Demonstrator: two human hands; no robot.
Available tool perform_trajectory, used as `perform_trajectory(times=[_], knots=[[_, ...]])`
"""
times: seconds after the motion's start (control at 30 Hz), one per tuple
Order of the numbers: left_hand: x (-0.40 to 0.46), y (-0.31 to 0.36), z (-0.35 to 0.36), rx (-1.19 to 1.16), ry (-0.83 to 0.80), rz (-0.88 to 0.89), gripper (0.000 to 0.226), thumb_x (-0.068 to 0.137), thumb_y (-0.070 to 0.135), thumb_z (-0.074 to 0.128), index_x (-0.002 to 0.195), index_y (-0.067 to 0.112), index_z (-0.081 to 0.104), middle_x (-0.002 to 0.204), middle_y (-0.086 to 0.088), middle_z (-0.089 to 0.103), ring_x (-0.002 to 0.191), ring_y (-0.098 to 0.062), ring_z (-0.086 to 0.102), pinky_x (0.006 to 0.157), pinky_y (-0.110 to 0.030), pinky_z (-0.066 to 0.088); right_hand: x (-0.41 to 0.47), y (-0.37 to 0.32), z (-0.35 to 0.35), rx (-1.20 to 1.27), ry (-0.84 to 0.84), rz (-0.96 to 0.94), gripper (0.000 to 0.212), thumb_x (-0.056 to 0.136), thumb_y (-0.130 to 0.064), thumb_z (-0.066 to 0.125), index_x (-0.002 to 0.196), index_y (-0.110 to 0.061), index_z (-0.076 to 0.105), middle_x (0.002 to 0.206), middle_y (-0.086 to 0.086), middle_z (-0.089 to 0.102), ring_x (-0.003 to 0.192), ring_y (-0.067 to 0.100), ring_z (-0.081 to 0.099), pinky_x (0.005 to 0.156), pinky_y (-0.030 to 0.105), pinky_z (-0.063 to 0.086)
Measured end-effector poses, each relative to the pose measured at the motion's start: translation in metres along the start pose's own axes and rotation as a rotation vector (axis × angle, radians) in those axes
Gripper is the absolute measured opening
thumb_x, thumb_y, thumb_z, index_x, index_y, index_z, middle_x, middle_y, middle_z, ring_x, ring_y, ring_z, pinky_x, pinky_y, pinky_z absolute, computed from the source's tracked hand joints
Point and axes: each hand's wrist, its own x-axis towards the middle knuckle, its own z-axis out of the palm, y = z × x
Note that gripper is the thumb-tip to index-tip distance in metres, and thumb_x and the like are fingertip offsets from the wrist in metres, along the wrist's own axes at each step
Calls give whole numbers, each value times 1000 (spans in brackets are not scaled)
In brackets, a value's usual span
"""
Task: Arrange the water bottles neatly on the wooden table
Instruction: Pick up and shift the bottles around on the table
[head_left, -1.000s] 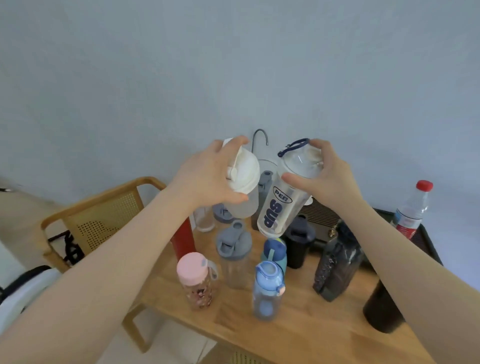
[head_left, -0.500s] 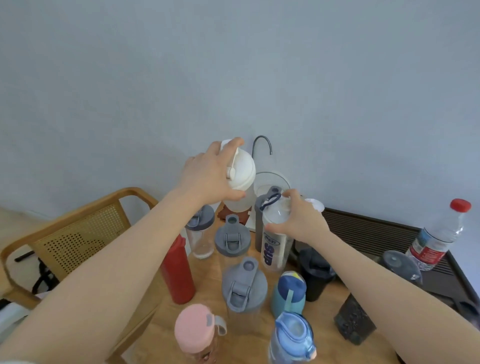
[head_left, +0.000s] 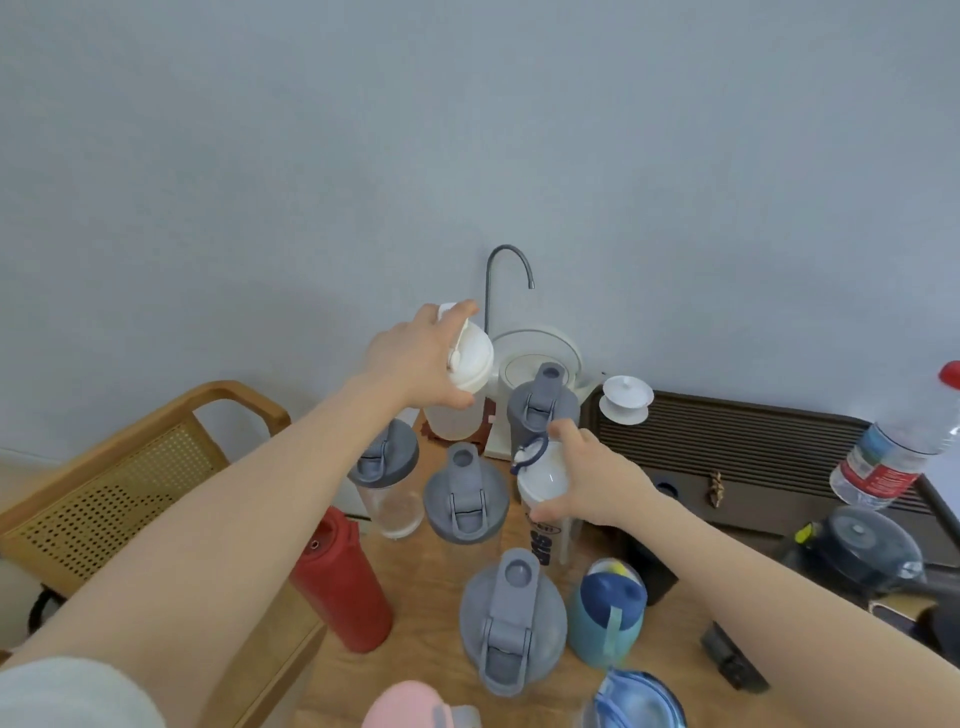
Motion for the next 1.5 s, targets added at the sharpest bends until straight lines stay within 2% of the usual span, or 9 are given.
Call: perform_trajectory(times=[0.17,0.3,0.4,0.53,0.67,1.0,1.2,1.3,1.5], knots=[[23,-27,31,-6,-162,68,101,61,42,76,140,32,14,137,-10,37,106,-34,54,85,-44,50,-5,-14,-9,-129,70,44,102,65,-66,67,142,-17,21,147,6,35,132,29,37,104,44,37],[37,-40,56,-37,-253,111,103,57,40,79,138,27,17,128,-13,40,101,-36,54,85,-45,50,-1,-38,-14,-62,327,-13,69,80,-56,58,135,-18,40,141,3,45,129,22,41,104,31,32],[44,-48,71,-36,-296,118,101,58,38,81,137,24,19,129,-13,37,103,-37,54,85,-45,49,7,-53,-12,-45,374,-44,48,85,-45,57,123,-16,53,130,2,54,120,20,47,99,28,35],[54,-55,85,83,-322,149,95,60,37,81,133,22,22,128,-13,38,100,-38,57,74,-41,50,16,-64,-2,-34,355,-35,40,86,-40,56,118,-15,57,125,3,56,116,22,50,99,33,40],[63,-62,100,159,-336,195,76,70,23,74,129,17,27,125,-15,41,93,-37,59,66,-40,48,19,-74,8,-91,255,13,49,85,-47,55,127,-22,49,135,-3,49,126,18,43,99,33,36],[90,-78,114,17,-355,288,40,86,18,57,121,7,40,121,-17,48,103,-35,53,78,-41,44,30,-92,26,-349,108,-49,73,82,-56,55,140,-17,33,143,5,40,134,22,30,112,31,17],[106,-67,123,-94,-352,288,39,92,21,47,129,10,44,119,-17,57,106,-34,53,82,-42,44,37,-98,29,-345,37,34,58,85,-50,53,130,-15,42,127,7,52,119,26,45,93,36,37],[105,-61,122,-19,-253,310,31,92,9,41,123,6,46,119,-20,53,107,-36,52,81,-42,43,38,-99,31,-274,5,74,55,86,-46,54,129,-14,40,122,8,53,114,27,49,89,40,45],[108,-59,119,102,-184,364,30,91,1,38,115,3,56,110,-18,55,99,-34,55,74,-36,42,36,-100,35,-208,23,102,54,88,-43,53,131,-16,38,121,10,52,110,29,53,86,39,46]])
